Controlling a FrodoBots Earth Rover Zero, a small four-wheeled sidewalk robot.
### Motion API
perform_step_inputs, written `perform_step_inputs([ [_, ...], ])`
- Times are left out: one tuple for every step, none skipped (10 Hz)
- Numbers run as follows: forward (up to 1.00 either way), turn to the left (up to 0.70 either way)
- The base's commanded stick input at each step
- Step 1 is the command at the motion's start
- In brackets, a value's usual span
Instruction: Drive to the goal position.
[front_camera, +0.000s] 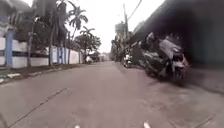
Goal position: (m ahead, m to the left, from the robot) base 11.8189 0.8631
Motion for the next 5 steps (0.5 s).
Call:
perform_step_inputs([
  [0.7,0.0],
  [0.7,0.0],
  [0.7,0.0],
  [0.7,0.0],
  [0.7,0.0],
])
